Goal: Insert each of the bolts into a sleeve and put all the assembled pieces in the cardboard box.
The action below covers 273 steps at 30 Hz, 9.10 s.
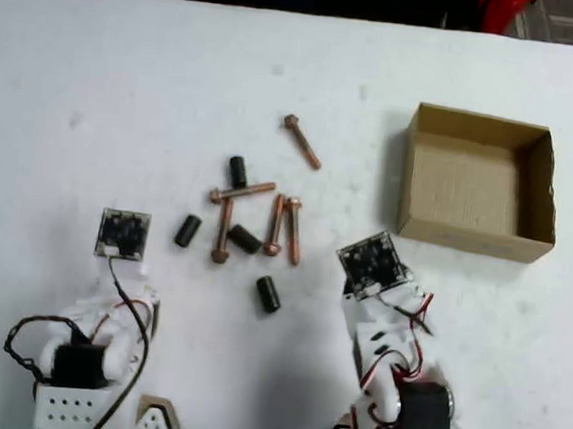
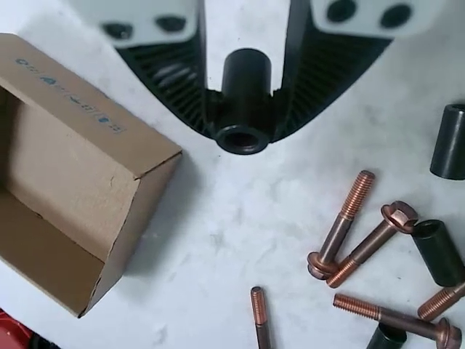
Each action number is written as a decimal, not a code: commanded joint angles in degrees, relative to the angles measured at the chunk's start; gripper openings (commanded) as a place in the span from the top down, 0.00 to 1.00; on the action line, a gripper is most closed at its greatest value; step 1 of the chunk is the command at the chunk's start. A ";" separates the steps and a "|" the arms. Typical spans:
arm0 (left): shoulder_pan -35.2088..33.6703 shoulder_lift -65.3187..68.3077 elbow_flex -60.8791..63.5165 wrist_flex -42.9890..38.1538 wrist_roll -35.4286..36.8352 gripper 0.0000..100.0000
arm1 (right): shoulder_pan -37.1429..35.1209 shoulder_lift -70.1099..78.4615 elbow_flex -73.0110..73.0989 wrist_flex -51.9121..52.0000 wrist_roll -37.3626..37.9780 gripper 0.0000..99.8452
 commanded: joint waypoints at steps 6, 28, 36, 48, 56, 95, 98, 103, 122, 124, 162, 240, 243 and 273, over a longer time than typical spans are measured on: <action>-1.45 -0.48 -0.62 -6.15 -5.10 0.97 | 0.48 -0.57 2.99 -4.09 -0.70 0.98; -2.86 16.22 -32.18 3.43 -15.12 0.97 | 2.86 -0.57 4.57 -4.09 -6.15 0.98; 8.31 46.11 -46.51 1.76 -8.62 0.97 | 3.21 -0.57 4.57 -5.23 -6.24 0.98; 23.16 73.80 -65.85 0.97 2.81 0.97 | 3.30 -0.57 4.92 -6.37 -5.98 0.98; 28.18 94.11 -78.68 0.88 10.64 0.97 | 4.53 -0.57 4.92 -6.46 -5.89 0.98; 33.19 145.80 -121.14 0.62 29.54 0.86 | 5.49 -0.57 4.92 -6.29 -5.89 0.98; 33.19 145.89 -121.14 0.44 29.54 0.87 | 5.41 -0.57 4.92 -6.29 -5.89 0.98; 32.84 146.33 -120.88 -3.69 29.63 0.87 | 5.41 -0.57 4.92 -6.20 -5.89 0.98; 32.66 143.96 -123.52 0.79 27.25 0.98 | 5.41 -0.57 4.92 -6.29 -5.98 0.98; 32.66 142.46 -125.89 4.66 23.21 0.98 | 5.41 -0.57 4.92 -6.29 -5.89 0.98; 24.13 87.52 -105.58 25.93 -1.58 0.98 | -19.03 -0.57 6.07 -17.63 -6.42 0.98; 33.36 30.73 -34.73 -53.89 15.12 0.98 | -25.45 -0.31 11.43 -40.31 -23.65 0.98; 34.33 26.68 -34.11 -53.71 14.95 0.98 | -25.63 -0.57 11.43 -38.81 -23.65 0.98; 37.58 20.53 -27.60 -51.43 15.21 0.98 | -26.68 -0.57 11.08 -39.16 -16.44 0.98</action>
